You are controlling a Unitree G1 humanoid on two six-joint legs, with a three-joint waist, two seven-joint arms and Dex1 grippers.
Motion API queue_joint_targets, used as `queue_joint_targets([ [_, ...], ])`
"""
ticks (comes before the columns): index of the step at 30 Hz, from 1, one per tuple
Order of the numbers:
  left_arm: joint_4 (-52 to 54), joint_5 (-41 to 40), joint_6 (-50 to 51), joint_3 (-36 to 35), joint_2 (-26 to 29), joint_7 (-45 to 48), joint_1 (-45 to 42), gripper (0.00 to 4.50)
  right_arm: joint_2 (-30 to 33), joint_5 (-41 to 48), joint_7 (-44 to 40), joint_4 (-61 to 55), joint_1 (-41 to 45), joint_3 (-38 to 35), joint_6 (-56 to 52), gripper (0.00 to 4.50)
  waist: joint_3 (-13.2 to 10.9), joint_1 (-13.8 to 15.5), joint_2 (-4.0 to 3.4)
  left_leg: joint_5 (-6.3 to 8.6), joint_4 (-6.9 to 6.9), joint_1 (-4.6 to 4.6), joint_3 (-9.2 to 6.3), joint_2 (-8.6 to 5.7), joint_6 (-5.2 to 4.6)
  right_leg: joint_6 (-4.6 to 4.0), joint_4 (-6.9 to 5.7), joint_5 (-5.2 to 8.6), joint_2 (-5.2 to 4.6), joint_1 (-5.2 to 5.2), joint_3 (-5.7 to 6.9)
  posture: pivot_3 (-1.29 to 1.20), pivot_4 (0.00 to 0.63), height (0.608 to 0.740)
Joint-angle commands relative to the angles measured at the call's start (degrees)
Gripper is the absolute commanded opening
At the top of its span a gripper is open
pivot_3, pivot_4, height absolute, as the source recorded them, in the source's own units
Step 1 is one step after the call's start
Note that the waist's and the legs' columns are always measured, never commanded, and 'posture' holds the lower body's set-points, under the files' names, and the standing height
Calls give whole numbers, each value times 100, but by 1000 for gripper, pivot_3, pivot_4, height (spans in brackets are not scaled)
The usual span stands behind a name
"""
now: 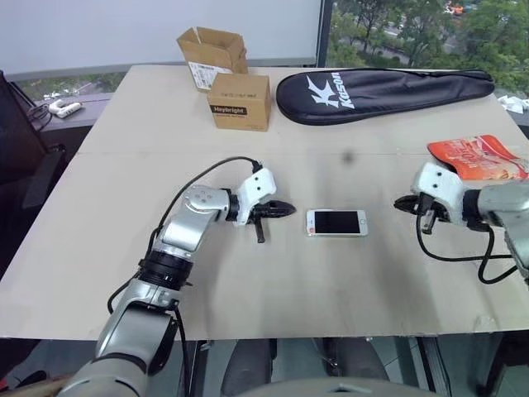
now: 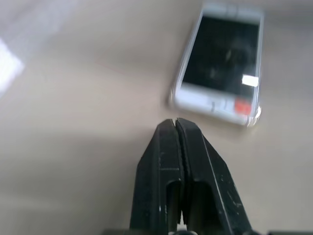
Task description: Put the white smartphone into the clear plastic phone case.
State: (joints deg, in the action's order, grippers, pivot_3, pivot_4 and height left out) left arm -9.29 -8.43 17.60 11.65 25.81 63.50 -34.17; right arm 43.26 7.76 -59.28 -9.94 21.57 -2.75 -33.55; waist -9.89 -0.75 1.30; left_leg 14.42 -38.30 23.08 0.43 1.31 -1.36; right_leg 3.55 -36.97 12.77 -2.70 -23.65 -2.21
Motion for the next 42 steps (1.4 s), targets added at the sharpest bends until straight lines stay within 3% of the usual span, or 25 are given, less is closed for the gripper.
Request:
queue_joint_targets([
  [1, 439, -389, -31, -75, -328, -92, 108, 0, -705, 740, 467, -224, -256, -626, 271, 49, 0, 6, 0, 0, 0, -1, 0, -1, 0, 0, -1, 0, 0, 2, 0, 0, 150, 740],
  [4, 422, -520, 28, -23, -646, -212, 244, 0, -1470, 1387, 647, -99, -594, -958, 489, 49, 0, 8, -1, 0, 0, -1, 1, -2, 0, 0, -1, 0, -1, 2, -1, 0, 150, 740],
  [12, -491, -110, -465, 342, -930, -355, 364, 0, -2375, 1812, 482, 770, -1206, -1075, 2055, 49, 1, -21, -2, 0, 1, -10, 8, -3, 0, 0, -4, 0, 1, 3, -9, 0, 150, 740],
  [21, -1191, 263, -742, 612, -892, -385, 334, 0, -1689, 545, 497, 1994, -1237, -65, 2485, 49, 27, -7, -13, 0, 0, -27, 12, -3, 0, 0, -8, 0, 1, 18, -12, 0, 150, 740],
  [29, -1237, 318, -859, 651, -900, -432, 356, 0, -1195, 102, 487, 1887, -1244, 729, 2238, 49, 126, -9, 22, 2, 12, -125, 8, -1, -1, -18, 10, 22, 2, 114, -9, 0, 150, 740],
  [42, -1242, 408, -966, 652, -908, -544, 383, 0, -816, -946, 407, 1767, -913, 1804, 1883, 49, 238, -20, 82, 2, 15, -132, 7, 3, -2, -24, 11, 19, 2, 115, -9, 0, 150, 740],
])
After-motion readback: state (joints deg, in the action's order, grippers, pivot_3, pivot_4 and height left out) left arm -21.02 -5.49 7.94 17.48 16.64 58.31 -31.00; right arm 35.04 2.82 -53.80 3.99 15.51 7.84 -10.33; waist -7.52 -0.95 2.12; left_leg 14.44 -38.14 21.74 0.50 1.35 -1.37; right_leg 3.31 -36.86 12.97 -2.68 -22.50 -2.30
